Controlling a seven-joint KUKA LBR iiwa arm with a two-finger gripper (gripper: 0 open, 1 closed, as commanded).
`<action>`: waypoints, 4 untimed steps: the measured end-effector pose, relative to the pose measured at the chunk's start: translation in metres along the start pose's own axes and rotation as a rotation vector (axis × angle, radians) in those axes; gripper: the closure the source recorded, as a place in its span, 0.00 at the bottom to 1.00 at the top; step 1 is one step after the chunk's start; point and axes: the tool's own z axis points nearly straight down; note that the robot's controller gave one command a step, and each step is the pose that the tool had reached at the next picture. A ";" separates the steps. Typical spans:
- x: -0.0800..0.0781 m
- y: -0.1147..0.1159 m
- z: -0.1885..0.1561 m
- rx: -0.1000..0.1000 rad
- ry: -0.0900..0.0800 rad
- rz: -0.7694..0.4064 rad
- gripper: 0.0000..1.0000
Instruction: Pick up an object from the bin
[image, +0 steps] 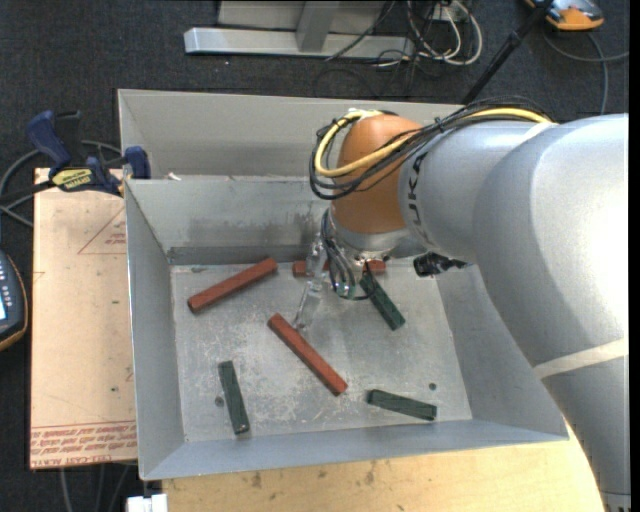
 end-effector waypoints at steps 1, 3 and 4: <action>0.033 0.021 -0.042 0.001 0.001 0.293 0.00; 0.033 0.020 -0.040 0.005 0.002 0.294 0.00; 0.118 -0.011 -0.010 0.009 0.009 0.400 0.00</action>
Offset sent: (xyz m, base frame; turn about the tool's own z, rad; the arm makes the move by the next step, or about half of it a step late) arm -0.0258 0.0285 0.0403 0.2974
